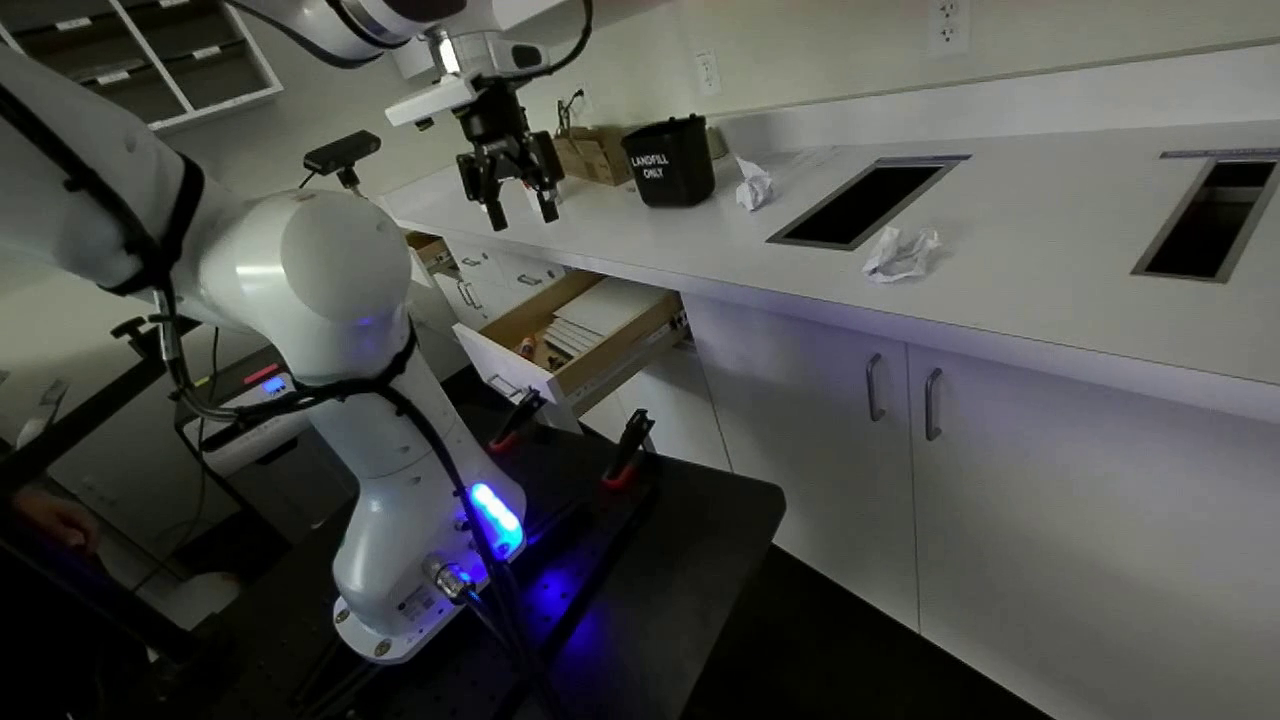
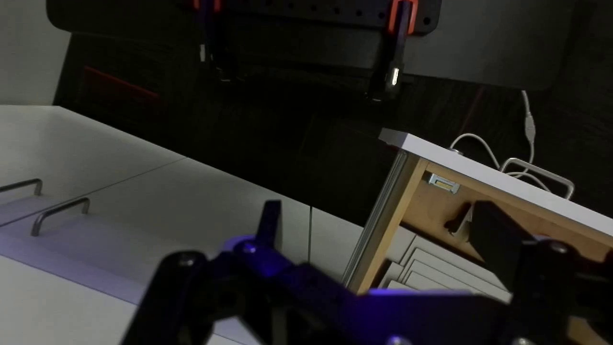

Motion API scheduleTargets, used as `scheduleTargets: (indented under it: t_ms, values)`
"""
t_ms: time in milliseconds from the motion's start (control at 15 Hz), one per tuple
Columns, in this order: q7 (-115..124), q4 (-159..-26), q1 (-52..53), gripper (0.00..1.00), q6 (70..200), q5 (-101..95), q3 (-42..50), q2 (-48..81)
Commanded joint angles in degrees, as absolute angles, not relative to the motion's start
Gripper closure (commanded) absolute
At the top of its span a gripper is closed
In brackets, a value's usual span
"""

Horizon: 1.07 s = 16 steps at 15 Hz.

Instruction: Move the stapler remover from the open drawer and put it on the counter top

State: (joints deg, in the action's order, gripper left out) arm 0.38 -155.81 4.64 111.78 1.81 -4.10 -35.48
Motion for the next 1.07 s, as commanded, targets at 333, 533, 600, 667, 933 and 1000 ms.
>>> scheduleTargets:
  t_ms: [333, 533, 600, 667, 933, 1000]
  values:
    - [7.4, -156.0, 7.9, 0.0, 118.9, 10.5, -6.8, -34.9]
    - [15.6, -157.2, 10.2, 0.0, 129.1, 15.9, -12.7, -32.4]
    - [18.8, -157.8, 10.5, 0.0, 133.2, 16.3, -15.0, -31.3]
    - [22.2, -158.7, 10.5, 0.0, 137.7, 16.1, -17.3, -30.2]
    - [34.6, -159.8, 9.1, 0.0, 151.8, 12.5, -25.6, -21.4]
    - [36.7, -160.0, 8.7, 0.0, 154.1, 11.3, -27.0, -19.2]
